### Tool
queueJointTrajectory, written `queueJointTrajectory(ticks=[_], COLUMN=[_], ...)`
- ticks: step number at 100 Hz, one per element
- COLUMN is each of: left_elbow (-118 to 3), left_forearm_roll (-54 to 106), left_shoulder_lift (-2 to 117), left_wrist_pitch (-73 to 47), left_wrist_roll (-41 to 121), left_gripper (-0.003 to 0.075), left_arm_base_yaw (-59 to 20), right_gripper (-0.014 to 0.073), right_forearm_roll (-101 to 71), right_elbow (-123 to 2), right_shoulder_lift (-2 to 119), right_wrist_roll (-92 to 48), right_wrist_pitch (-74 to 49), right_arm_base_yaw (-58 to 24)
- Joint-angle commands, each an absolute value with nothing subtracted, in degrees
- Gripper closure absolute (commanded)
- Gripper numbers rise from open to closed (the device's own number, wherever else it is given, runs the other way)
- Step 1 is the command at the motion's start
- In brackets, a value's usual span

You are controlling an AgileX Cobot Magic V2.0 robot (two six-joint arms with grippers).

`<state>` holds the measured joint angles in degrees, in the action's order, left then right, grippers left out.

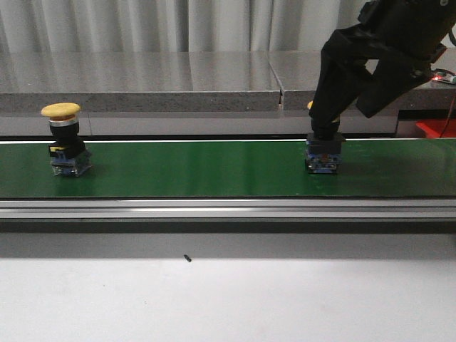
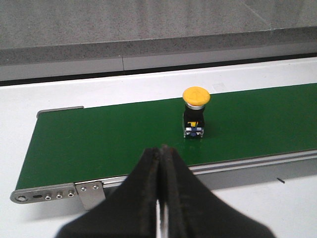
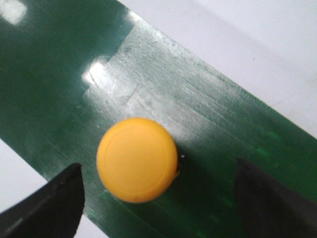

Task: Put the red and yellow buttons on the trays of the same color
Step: 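Lower the right gripper onto the yellow button and grasp, then carry the yellow button with the right gripper into the yellow tray and release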

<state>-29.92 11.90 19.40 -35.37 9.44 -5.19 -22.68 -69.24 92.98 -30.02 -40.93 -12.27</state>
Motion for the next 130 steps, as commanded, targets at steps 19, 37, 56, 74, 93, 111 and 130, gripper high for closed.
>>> queueJointTrajectory(ticks=[19, 37, 56, 74, 93, 111, 130], left_elbow=[-31.4, -31.4, -31.4, -31.4, -31.4, -31.4, -31.4], left_forearm_roll=[12.7, 12.7, 12.7, 12.7, 12.7, 12.7, 12.7], left_shoulder_lift=[19.7, 19.7, 19.7, 19.7, 19.7, 19.7, 19.7], left_wrist_pitch=[-31.2, -31.2, -31.2, -31.2, -31.2, -31.2, -31.2], left_wrist_roll=[9.5, 9.5, 9.5, 9.5, 9.5, 9.5, 9.5], left_gripper=[0.0741, 0.0741, 0.0741, 0.0741, 0.0741, 0.0741, 0.0741], left_arm_base_yaw=[-5.5, -5.5, -5.5, -5.5, -5.5, -5.5, -5.5], right_gripper=[-0.0017, 0.0094, 0.031, 0.031, 0.031, 0.031, 0.031], right_forearm_roll=[-23.3, -23.3, -23.3, -23.2, -23.1, -22.9, -22.7], right_elbow=[-71.4, -71.4, -72.4, -74.8, -76.7, -76.6, -76.6], right_shoulder_lift=[93.5, 94.6, 94.6, 92.4, 86.5, 81.5, 78.8], right_wrist_roll=[-29.9, -29.9, -27.6, -24.9, -24.0, -22.4, -22.4], right_wrist_pitch=[-36.9, -36.5, -38.6, -43.5, -48.4, -51.8, -54.1], right_arm_base_yaw=[-12.2, -12.2, -12.2, -11.2, -6.2, 4.3, 16.9])
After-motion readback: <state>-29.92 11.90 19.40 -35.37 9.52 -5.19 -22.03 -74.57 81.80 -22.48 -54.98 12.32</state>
